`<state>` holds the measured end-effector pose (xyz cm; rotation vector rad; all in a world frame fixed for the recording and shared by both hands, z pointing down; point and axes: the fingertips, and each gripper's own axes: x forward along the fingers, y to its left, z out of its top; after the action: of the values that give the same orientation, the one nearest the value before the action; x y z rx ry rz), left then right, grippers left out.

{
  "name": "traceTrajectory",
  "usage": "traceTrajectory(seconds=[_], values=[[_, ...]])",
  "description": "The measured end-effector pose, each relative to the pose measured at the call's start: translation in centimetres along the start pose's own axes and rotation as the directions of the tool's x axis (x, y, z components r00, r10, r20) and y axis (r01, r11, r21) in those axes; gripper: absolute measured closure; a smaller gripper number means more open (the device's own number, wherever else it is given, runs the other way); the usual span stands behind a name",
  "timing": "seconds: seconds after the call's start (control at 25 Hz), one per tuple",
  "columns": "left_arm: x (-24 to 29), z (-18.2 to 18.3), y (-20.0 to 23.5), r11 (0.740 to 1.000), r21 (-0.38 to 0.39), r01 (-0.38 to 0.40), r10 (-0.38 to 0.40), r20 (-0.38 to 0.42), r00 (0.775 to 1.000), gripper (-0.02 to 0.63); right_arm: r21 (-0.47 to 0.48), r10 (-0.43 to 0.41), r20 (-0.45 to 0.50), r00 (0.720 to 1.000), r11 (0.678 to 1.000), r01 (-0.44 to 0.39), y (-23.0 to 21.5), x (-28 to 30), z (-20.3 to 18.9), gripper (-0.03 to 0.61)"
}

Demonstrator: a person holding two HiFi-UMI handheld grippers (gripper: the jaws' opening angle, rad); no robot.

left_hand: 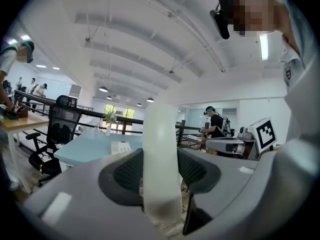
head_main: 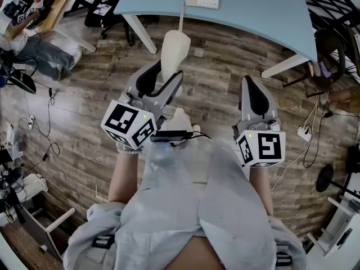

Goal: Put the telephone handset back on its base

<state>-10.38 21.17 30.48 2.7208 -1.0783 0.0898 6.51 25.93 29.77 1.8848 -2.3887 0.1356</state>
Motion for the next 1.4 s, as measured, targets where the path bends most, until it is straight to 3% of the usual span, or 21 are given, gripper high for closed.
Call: traceTrajectory(seconds=[0.6, 1.4], values=[[3.1, 0.3, 1.8, 1.000, 0.000, 0.001, -0.001, 0.011, 1.000, 0.407, -0.002, -0.029, 0.023, 0.999, 1.000, 0.029, -2.4, 2.5, 0.2, 0.574], [12.9, 2.9, 10.6, 0.998, -0.037, 0.048, -0.049, -0.017, 0.999, 0.407, -0.025, -0.077, 0.003, 0.997, 0.997, 0.077, -5.8, 14.5, 2.4, 0.574]])
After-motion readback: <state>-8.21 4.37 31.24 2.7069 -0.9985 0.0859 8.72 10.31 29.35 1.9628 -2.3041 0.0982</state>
